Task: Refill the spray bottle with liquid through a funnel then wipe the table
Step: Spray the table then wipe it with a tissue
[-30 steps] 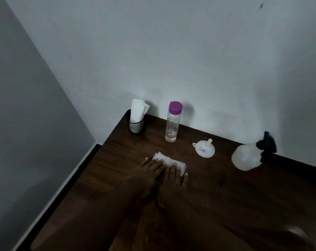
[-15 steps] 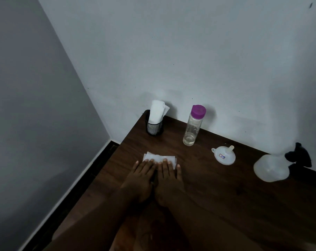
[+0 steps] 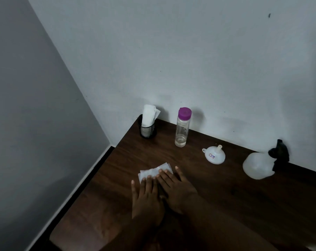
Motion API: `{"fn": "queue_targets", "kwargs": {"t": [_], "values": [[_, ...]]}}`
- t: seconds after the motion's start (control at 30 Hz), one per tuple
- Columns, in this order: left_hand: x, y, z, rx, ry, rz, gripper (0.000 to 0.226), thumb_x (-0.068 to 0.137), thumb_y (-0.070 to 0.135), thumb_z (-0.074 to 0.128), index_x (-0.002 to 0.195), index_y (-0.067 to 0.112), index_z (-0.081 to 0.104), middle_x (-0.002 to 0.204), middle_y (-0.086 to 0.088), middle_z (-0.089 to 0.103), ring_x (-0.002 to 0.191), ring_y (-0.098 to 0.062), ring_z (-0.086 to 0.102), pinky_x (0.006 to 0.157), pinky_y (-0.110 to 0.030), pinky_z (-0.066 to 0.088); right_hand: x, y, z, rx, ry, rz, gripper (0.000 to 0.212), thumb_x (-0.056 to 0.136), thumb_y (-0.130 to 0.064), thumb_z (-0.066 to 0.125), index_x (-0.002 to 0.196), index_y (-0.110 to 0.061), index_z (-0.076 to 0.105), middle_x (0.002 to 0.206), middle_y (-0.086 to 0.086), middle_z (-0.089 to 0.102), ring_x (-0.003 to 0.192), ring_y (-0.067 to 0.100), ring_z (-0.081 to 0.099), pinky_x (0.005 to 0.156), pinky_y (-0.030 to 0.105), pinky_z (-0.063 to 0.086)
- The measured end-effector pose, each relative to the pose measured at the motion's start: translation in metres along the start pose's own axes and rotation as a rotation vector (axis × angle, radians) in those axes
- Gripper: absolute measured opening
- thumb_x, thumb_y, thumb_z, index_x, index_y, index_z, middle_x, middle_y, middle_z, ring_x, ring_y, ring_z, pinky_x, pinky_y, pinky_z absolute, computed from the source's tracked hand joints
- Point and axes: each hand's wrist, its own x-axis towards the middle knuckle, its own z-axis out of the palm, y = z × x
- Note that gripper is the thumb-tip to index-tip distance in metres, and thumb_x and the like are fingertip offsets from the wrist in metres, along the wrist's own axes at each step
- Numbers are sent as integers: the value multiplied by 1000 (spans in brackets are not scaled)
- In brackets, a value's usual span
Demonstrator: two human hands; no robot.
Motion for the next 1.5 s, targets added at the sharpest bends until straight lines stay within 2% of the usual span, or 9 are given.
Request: {"fn": "queue_targets", "kwargs": {"t": [0.33,0.53,0.67,0.73,0.8,0.87,1.23,1.4,1.5], "values": [[-34,87,22,-87,11,-22,88,78,57,-13,158,21,-2,166,-5,-11,153,-24,-14,121,-54,-10,-80,39,21,-35,-1,-31,69,101,-56,19,159,-20,5,167,6,-4,155,23,-4,121,57,-10],[-52,137,35,-95,21,5,80,88,57,1,158,19,10,165,-5,-1,154,-25,-2,107,-47,-30,-135,62,32,-27,-28,6,70,101,-57,17,159,-20,3,167,5,-6,154,22,-6,121,59,-8],[-59,173,42,-76,-61,79,64,88,53,42,140,18,56,150,-11,44,139,-30,45,114,-53,-6,-170,78,42,-17,-38,56,69,102,-56,16,159,-20,1,167,4,-8,154,21,-9,120,57,-11],[-62,188,41,-68,-70,110,70,90,54,31,149,19,43,157,-12,29,146,-32,32,114,-53,-13,-187,86,48,-17,-41,82,69,102,-55,16,159,-19,1,167,5,-9,154,21,-9,119,57,-14],[-61,201,44,-21,-24,127,82,86,58,1,157,18,5,162,-9,-8,153,-29,-5,105,-50,-32,-202,94,54,-14,-42,102,69,102,-55,16,159,-19,1,167,5,-9,154,22,-9,120,58,-12],[-62,217,47,10,-33,151,89,78,57,-11,157,17,-4,162,-8,-17,152,-27,-17,98,-48,-38,-217,102,57,-2,-35,115,69,102,-56,16,159,-19,1,167,5,-8,154,22,-9,120,59,-9],[-76,290,62,-31,-55,257,92,75,57,-12,158,18,-1,164,-8,-14,152,-28,-16,94,-42,-39,-290,141,89,31,19,227,69,101,-58,20,158,-20,14,167,6,7,154,24,7,120,61,6],[-81,316,62,-6,-119,355,71,86,53,31,144,17,49,153,-13,40,141,-34,40,113,-49,-10,-322,151,111,52,78,337,63,98,-57,36,147,-20,44,154,8,43,141,25,44,117,58,22],[-79,325,65,19,-25,443,85,83,55,5,158,16,14,163,-10,0,151,-29,-3,114,-46,-21,-342,150,113,158,96,403,61,102,-57,24,142,-20,50,149,8,50,136,23,50,112,52,9]]}}
